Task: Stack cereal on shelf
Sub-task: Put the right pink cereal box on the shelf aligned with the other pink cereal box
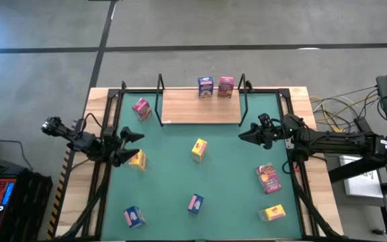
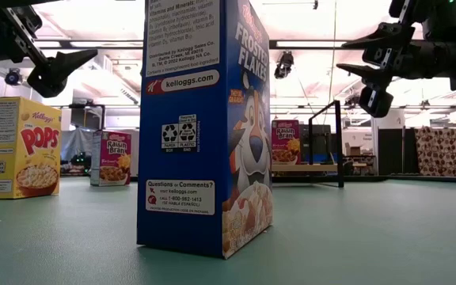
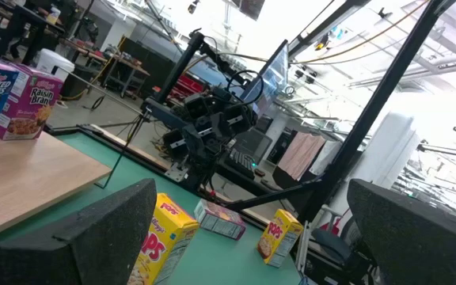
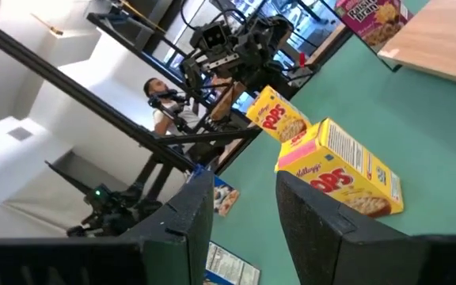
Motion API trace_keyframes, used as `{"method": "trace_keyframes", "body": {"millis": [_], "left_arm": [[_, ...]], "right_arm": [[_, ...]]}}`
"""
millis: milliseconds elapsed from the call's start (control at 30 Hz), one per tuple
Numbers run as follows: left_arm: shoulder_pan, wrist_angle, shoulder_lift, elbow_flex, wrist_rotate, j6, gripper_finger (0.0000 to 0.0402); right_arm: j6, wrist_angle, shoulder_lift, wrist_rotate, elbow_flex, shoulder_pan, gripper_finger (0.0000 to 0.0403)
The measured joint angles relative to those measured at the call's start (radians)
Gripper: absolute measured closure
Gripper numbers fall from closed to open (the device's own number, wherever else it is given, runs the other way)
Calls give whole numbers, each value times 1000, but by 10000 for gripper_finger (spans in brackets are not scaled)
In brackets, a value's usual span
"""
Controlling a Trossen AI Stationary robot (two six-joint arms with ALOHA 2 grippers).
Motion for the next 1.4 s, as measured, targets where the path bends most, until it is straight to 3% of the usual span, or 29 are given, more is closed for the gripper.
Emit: {"method": "trace_keyframes", "body": {"millis": [200, 400, 533, 800, 1033, 1400], "left_arm": [[0, 0, 0, 0, 0, 0, 3], [0, 0, 0, 0, 0, 0, 3], [0, 0, 0, 0, 0, 0, 3], [0, 0, 0, 0, 0, 0, 3], [0, 0, 0, 0, 0, 0, 3], [0, 0, 0, 0, 0, 0, 3]], "right_arm": [[-12, -3, 0, 47, 4, 0, 282], [-163, -63, 0, 281, 6, 0, 280], [-180, -173, 0, 409, 40, 0, 282], [-199, -763, 19, 494, 293, 2, 284], [12, -1338, 134, 574, 536, 16, 284], [336, -1568, 322, 548, 673, 195, 284]]}}
